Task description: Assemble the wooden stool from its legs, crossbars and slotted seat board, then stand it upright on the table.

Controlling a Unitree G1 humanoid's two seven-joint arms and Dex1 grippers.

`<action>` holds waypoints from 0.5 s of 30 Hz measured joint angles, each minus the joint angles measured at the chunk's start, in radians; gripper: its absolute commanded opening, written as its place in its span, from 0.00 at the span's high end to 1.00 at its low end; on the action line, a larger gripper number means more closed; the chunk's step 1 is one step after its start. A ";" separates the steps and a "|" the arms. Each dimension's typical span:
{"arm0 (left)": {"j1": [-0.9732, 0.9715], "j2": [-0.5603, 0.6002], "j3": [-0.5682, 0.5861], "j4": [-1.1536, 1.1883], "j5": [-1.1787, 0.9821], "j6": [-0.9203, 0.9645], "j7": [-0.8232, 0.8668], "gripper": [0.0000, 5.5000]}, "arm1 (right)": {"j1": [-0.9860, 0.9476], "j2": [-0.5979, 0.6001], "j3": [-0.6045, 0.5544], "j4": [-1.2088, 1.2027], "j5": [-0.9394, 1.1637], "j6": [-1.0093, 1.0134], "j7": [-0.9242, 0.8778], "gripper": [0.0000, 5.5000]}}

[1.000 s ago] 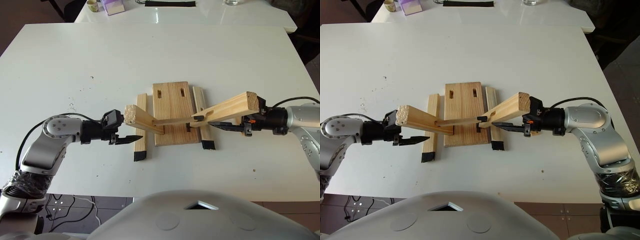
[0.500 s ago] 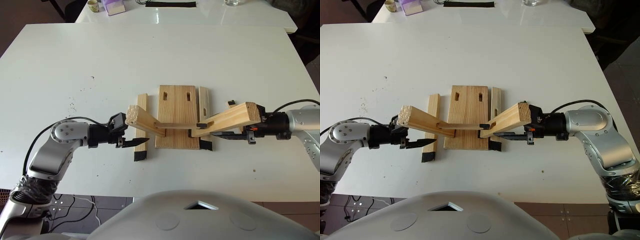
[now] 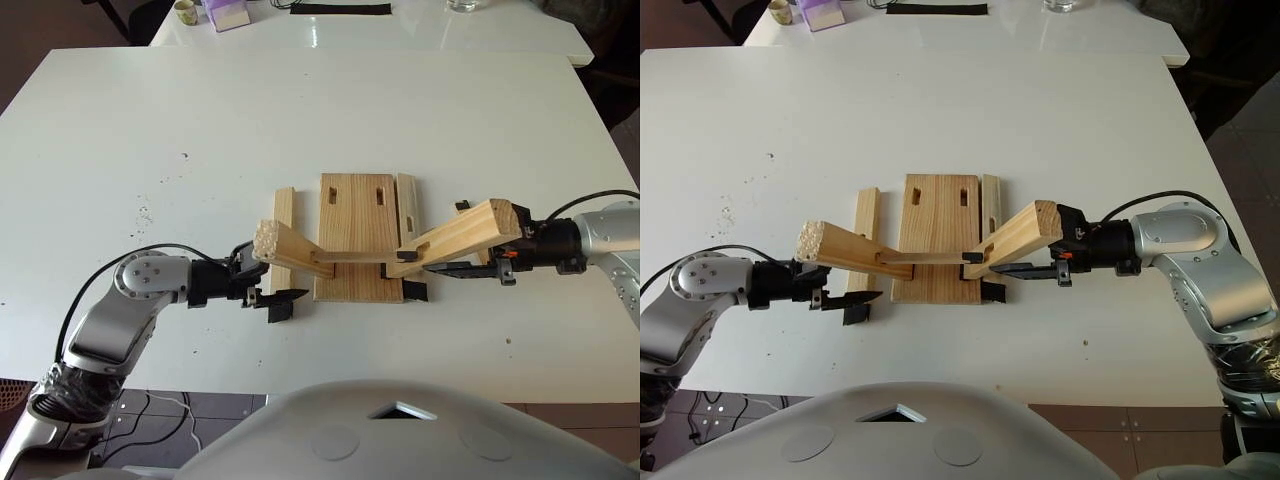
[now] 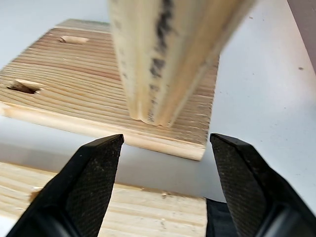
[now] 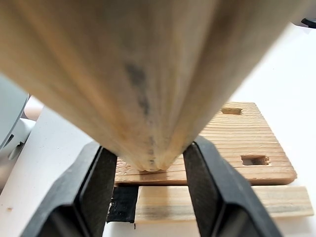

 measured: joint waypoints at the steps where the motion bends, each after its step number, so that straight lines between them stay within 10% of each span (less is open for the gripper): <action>1: 0.005 0.000 -0.001 -0.006 0.003 0.002 0.002 0.41 | 0.006 -0.002 0.002 0.000 -0.009 -0.019 0.004 0.64; 15: -0.028 -0.044 -0.031 -0.066 0.000 0.080 0.068 0.41 | -0.020 -0.024 0.051 0.002 -0.048 -0.090 0.013 0.64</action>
